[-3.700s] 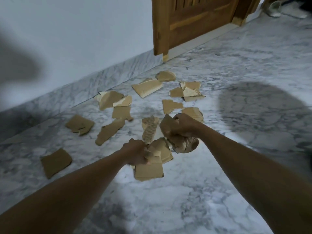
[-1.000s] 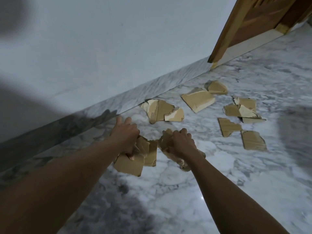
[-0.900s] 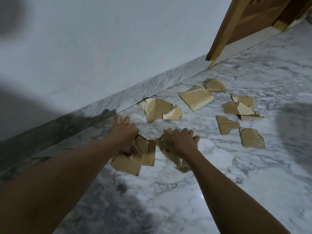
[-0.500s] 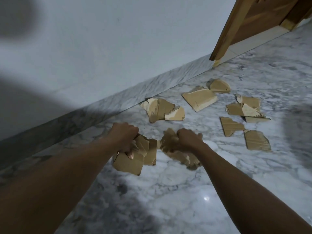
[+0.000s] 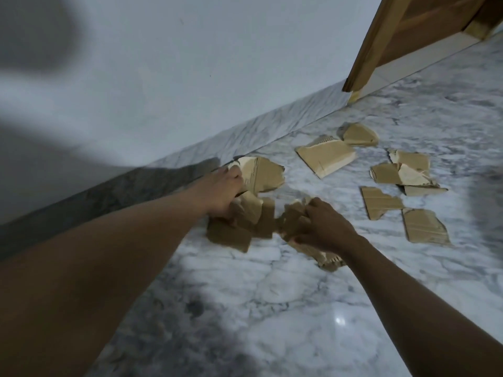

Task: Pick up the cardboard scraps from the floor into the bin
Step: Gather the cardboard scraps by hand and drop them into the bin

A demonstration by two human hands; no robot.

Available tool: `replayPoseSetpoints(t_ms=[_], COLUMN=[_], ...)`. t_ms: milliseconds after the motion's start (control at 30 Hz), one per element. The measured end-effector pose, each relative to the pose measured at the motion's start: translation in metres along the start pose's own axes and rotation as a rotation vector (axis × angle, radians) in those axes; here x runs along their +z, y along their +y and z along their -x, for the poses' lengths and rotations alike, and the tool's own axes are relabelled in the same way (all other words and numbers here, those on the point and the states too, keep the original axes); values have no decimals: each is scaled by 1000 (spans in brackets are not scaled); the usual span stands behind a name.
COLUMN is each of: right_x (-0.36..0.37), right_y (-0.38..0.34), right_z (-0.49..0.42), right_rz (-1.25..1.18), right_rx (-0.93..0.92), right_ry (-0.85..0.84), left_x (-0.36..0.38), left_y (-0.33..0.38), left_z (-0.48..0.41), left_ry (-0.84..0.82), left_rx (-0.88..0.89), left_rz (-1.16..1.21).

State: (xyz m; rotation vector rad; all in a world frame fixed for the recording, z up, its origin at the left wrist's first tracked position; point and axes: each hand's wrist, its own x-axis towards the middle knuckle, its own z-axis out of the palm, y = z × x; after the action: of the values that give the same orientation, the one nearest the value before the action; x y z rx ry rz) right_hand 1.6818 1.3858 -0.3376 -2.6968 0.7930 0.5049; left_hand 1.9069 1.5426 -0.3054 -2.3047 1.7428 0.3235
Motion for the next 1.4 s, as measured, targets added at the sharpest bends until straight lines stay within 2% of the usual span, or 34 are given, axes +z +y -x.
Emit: replayPoseSetpoints(t_ms=[100, 267, 433, 533, 600, 667, 767, 867, 967, 1133, 1267, 1400], right_x=[7, 13, 8, 12, 16, 13, 1, -9, -15, -21, -25, -20], right_y=[28, 45, 38, 43, 64, 93, 141, 178, 193, 207, 197, 189], right_z=[24, 43, 48, 51, 52, 61, 78, 88, 84, 66, 72, 83], right_rz=[-59, -151, -55, -314, -379, -339, -244, -172, -232, -286, -135, -179], right_rx=[44, 116, 182, 251, 289, 363, 553, 660, 616, 499, 572, 616], right_ry=[20, -11, 24, 42, 22, 90, 214, 190, 105, -31, -85, -161], left_x=[-15, -30, -29, -20, -21, -27, -32, -40, -43, -32, -16, -13], left_y=[18, 29, 29, 20, 23, 26, 27, 38, 46, 92, 145, 186], left_z=[-31, -75, -80, -91, -96, -97, -101, -94, -87, -77, -74, -69], left_ry=[-31, -340, -370, -399, -395, -402, -419, -380, -217, -191, -121, -113], left_rx=[-6, -4, 17, -30, -99, -168, -104, 31, 144, 151, 205, 199], left_rz=[4, -49, -20, -14, 3, 88, 43, -128, -104, -6, -27, 17])
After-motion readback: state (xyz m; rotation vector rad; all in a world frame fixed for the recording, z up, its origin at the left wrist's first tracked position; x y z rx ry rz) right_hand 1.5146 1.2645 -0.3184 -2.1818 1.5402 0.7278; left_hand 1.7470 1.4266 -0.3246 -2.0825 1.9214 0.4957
